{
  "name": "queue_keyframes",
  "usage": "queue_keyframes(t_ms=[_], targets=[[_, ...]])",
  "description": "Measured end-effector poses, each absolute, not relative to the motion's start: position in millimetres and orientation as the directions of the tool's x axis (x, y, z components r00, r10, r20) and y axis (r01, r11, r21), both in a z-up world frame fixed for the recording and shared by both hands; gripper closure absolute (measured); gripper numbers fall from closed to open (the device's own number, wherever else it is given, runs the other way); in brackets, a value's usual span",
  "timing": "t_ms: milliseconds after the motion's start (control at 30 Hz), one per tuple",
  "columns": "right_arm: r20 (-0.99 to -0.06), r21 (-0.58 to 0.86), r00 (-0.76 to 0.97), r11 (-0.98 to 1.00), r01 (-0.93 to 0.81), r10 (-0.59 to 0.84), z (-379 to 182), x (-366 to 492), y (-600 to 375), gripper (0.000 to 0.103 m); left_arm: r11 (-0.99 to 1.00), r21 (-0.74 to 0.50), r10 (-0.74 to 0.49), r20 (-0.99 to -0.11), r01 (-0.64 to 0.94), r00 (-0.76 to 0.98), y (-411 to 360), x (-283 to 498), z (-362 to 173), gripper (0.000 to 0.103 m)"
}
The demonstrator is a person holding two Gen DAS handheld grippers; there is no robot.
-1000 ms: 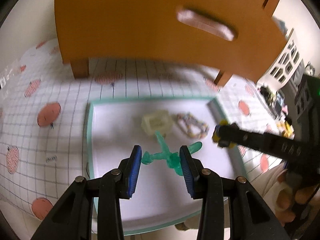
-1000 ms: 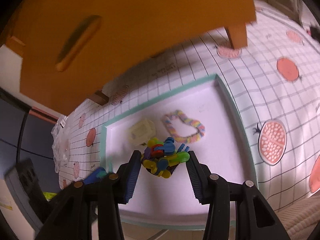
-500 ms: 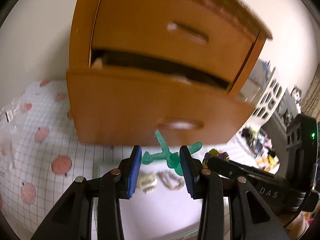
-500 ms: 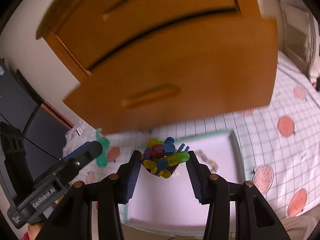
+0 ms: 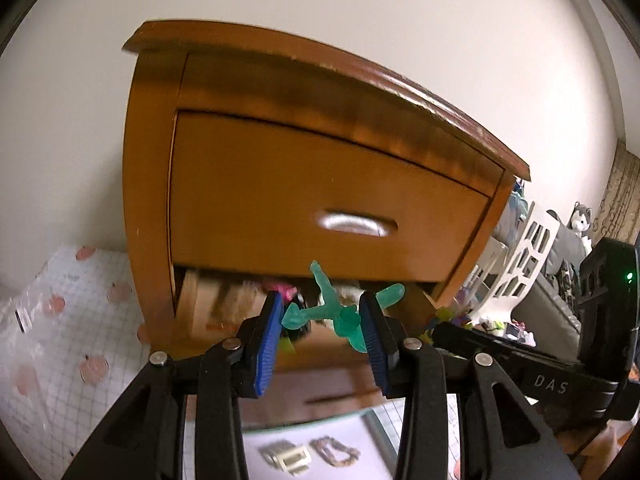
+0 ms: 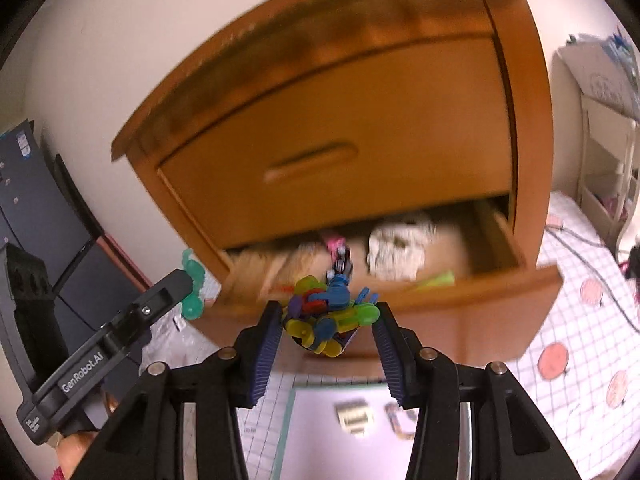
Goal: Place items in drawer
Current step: 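Carry the green toy and toy cluster into the drawer and open both tools, then withdraw both open tools from the drawer back over the white tray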
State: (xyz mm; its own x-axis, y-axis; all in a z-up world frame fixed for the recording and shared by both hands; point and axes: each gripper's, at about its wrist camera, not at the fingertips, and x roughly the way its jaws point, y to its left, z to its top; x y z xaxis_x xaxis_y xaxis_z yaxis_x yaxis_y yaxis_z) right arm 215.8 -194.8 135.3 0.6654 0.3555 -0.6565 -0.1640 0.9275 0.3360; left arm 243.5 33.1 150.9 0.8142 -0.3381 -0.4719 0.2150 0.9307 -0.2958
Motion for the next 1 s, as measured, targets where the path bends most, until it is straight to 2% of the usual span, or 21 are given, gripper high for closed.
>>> queue_keyframes(t_ms=[200,533,667,767,900,1000], targets=[[-0.677,0.289,0.666,0.945,-0.153,0.314,148.4,241.9,-189.9,0.054,0.940,-0.286,-0.313,-0.510,0.185,0.801,36.0,271.3,145.5,0.062],[-0.749,0.241,0.616,0.966,-0.088,0.243,127.1,272.1,-194.3,0.053,0.950,-0.281,-0.282,-0.576,0.138,0.767,39.8,294.5,126.5,0.062],[-0.746,0.248,0.622,0.966,-0.075,0.239,127.0,276.0,-197.9,0.052,0.951,-0.281,-0.273,-0.581,0.125,0.767,42.3,294.8,122.7,0.051],[-0.745,0.248,0.623,0.966,-0.071,0.237,126.0,278.1,-199.4,0.044,0.951,-0.284,-0.272,-0.587,0.120,0.763,44.0,294.9,119.8,0.049],[-0.749,0.233,0.622,0.970,-0.073,0.227,126.1,278.6,-199.7,0.042,0.954,-0.282,-0.256,-0.593,0.101,0.764,47.1,295.2,117.4,0.031],[-0.752,0.234,0.619,0.970,-0.071,0.227,125.9,276.6,-200.1,0.033,0.959,-0.274,-0.233,-0.606,0.075,0.761,49.5,295.7,115.5,0.027]])
